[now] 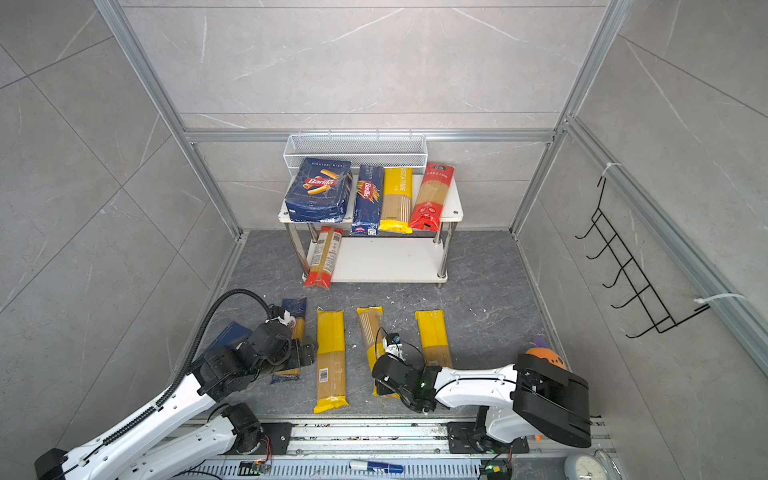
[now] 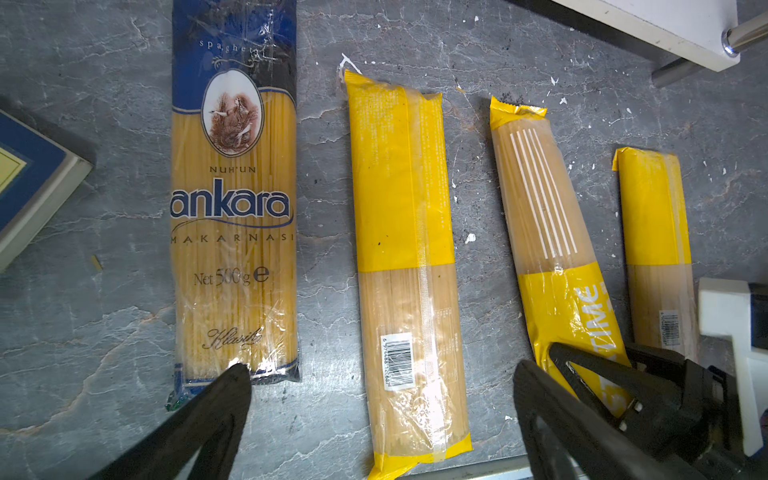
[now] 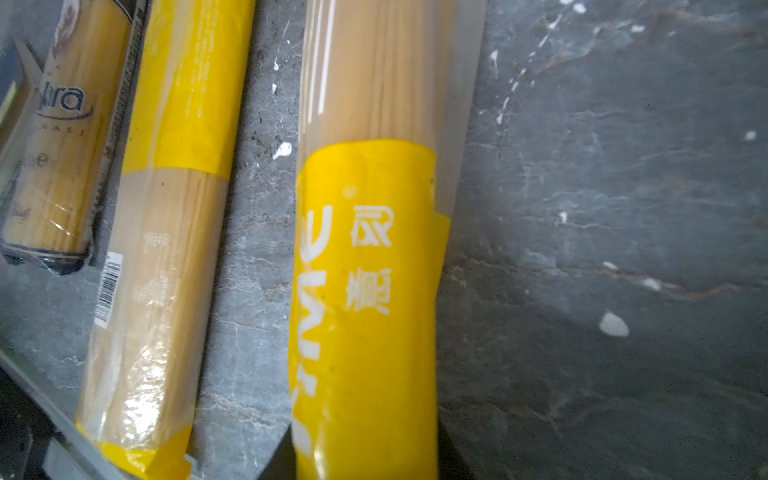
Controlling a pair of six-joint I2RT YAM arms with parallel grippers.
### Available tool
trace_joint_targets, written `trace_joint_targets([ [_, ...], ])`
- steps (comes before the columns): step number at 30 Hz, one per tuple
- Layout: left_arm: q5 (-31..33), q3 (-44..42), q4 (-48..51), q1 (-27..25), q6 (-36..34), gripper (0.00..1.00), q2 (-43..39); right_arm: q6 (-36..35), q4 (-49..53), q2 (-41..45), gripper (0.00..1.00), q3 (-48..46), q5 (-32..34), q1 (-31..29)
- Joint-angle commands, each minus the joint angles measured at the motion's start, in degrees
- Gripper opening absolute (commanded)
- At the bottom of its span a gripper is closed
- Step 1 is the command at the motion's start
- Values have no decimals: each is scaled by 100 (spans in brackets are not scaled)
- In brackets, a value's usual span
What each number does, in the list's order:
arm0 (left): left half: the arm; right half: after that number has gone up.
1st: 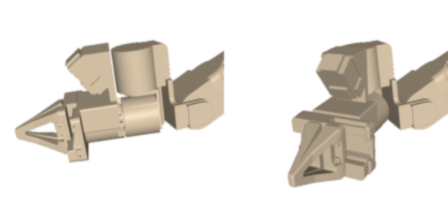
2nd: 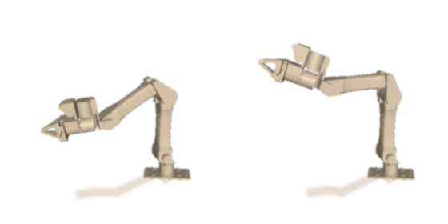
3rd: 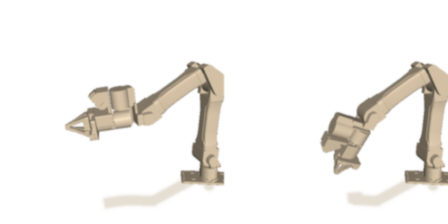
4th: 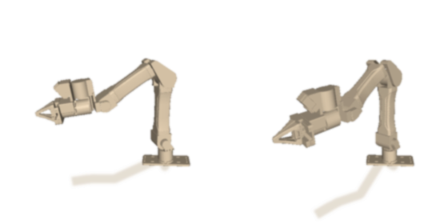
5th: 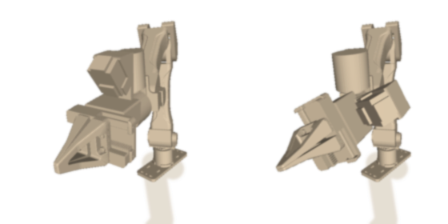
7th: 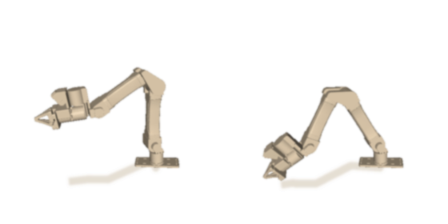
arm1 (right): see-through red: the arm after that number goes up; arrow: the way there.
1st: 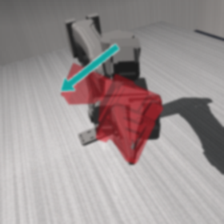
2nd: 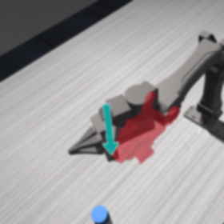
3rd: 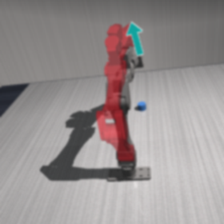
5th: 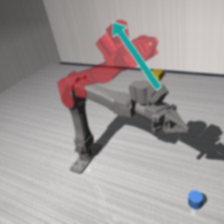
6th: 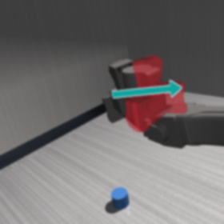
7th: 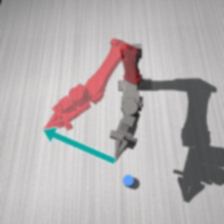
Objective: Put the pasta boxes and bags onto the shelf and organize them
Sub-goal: 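Lift the PASTATIME bag with the right gripper toward the lower shelf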
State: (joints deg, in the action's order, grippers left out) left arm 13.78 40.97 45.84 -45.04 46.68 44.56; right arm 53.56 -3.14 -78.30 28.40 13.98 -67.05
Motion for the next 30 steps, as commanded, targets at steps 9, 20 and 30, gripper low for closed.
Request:
trace_joint_targets([
  [9,226,310,212,-15,-124,100,-43,155,-2603,61,20,-611,-1279,703],
  [20,332,573,320,-13,-224,100,33,-50,-2856,358,20,-362,-1639,1003],
  [30,491,839,390,-14,-357,100,163,-229,-2683,210,20,280,-2053,1446],
])
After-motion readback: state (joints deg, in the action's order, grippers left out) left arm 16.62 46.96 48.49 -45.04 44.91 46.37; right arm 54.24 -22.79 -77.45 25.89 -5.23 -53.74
